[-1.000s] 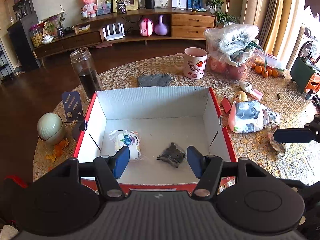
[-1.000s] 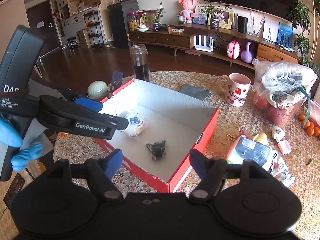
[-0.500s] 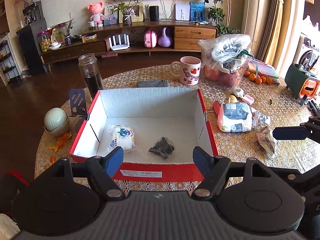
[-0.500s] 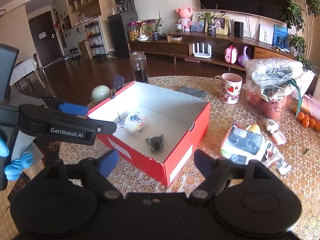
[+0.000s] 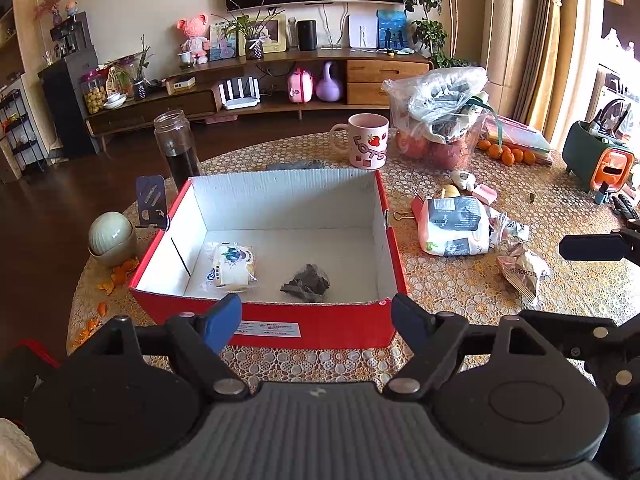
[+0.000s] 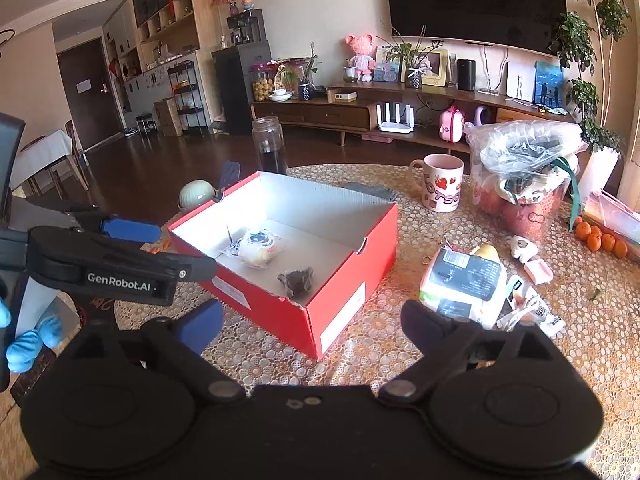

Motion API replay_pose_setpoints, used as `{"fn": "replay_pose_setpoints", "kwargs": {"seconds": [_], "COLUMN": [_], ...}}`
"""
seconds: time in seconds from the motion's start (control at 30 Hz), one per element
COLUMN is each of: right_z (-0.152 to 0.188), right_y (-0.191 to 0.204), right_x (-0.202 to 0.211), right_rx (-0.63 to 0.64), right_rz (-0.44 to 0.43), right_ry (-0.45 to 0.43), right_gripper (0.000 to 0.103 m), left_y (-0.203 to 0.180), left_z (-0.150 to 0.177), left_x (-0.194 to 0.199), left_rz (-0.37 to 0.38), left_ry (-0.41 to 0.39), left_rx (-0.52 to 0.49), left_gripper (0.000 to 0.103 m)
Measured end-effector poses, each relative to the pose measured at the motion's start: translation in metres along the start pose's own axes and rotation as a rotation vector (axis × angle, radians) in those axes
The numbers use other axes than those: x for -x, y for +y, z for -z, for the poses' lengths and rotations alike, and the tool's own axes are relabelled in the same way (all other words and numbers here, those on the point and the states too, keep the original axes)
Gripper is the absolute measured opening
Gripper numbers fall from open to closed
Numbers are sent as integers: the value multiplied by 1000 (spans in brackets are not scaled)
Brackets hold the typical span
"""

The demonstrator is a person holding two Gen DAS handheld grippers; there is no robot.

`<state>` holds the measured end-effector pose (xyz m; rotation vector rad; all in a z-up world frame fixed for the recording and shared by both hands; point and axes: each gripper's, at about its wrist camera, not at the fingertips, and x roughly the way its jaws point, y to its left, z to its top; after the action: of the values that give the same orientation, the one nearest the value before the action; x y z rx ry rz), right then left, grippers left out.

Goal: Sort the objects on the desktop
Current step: 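Lift both open tools out of the shoebox toward the table items, then grasp the silver foil bag with the right tool while the left tool grasps the grey-white bag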

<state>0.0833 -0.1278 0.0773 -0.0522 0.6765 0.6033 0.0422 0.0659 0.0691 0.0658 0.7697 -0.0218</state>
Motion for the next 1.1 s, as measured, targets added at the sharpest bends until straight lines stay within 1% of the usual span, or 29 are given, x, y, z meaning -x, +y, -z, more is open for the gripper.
{"fn": "replay_pose_setpoints", "kwargs": {"seconds": [0.03,0.17,0.3,0.33,0.43,0.53,0.67,0.83,0.97,1.1], "right_z": [1,7,14,16,23,29,39,54,64,72], "right_y": [-2,-9,-17,-20,-26,-33,-47,-71,-90,-106], "right_x": [3,9,14,15,18,21,25,29,31,30], "right_rx": [-6,-25,-32,-31,-35,-49,-57,-105,-137,-150], "right_rz": [2,15,40,48,71,93,143,188,229,260], "right_ry": [-5,-19,-27,-30,-34,-36,-39,-35,-26,-13], "right_gripper": [97,99,100,100,101,102,103,103,103,103], "left_y": [-2,-11,-17,-19,-24,-32,-42,-57,-72,-91], "left_z": [1,7,12,13,16,17,17,16,16,13], "left_x": [0,-4,-8,-9,-12,-14,-20,-31,-41,-54], "left_rz": [3,4,16,21,35,46,57,91,135,152], "left_ry": [1,9,14,17,16,14,18,25,38,42], "left_rx": [0,-23,-15,-12,-9,-21,-33,-36,-47,-60], "left_gripper": [87,89,91,92,103,103,103,103,103,103]}}
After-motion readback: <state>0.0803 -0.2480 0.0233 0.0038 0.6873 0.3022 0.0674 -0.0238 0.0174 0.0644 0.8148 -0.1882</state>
